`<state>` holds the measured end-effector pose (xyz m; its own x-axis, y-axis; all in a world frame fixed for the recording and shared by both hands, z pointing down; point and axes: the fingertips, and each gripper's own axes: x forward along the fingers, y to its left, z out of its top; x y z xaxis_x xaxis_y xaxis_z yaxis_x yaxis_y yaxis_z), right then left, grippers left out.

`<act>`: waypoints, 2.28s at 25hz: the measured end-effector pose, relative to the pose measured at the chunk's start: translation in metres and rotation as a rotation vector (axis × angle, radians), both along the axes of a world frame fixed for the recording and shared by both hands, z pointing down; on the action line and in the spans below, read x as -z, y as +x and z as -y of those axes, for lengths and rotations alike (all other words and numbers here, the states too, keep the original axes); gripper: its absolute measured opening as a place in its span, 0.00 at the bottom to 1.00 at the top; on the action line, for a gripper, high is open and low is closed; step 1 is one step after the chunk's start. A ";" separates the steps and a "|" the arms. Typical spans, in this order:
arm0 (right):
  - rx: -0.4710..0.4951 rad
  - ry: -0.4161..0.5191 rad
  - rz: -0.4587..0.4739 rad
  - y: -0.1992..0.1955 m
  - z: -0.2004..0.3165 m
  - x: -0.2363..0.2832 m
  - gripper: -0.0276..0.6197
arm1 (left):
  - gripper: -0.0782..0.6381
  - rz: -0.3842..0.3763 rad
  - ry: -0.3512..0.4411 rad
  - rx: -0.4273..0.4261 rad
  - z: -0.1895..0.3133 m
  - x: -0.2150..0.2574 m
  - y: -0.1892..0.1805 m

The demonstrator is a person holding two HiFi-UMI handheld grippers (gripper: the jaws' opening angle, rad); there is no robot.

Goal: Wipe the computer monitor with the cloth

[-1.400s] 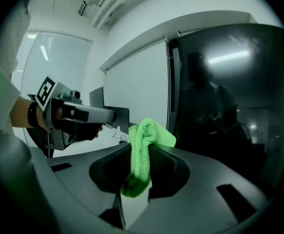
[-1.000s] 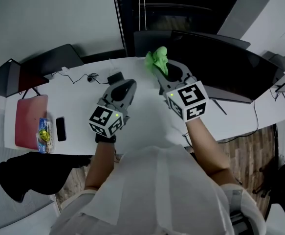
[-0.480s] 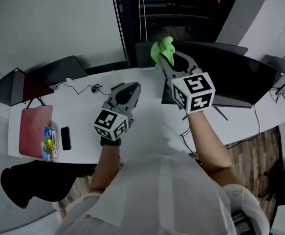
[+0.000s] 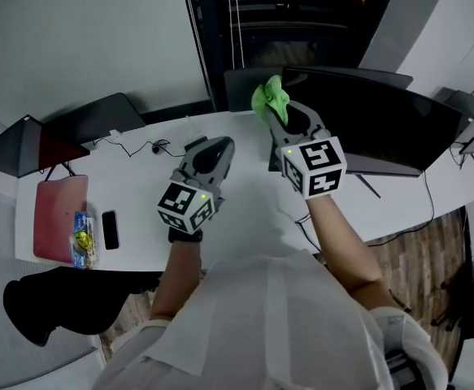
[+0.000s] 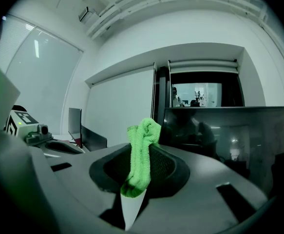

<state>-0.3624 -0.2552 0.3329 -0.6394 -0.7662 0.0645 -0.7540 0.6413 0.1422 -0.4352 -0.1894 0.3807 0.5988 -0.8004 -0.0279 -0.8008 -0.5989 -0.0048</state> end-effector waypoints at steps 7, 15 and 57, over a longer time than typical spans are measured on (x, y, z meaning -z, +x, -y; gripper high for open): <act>-0.023 0.027 0.011 0.006 -0.002 -0.018 0.15 | 0.15 -0.001 0.003 0.008 0.004 0.000 0.002; -0.030 0.062 0.024 0.008 -0.008 -0.038 0.15 | 0.15 0.007 -0.003 0.008 0.006 -0.004 0.006; 0.087 -0.037 -0.124 0.017 -0.046 -0.174 0.15 | 0.15 0.019 -0.068 0.000 0.009 -0.040 0.029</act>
<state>-0.3456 -0.2097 0.5072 -0.6889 -0.7037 0.1740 -0.6733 0.7101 0.2060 -0.4061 -0.1983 0.4204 0.5988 -0.8000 0.0379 -0.8009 -0.5985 0.0210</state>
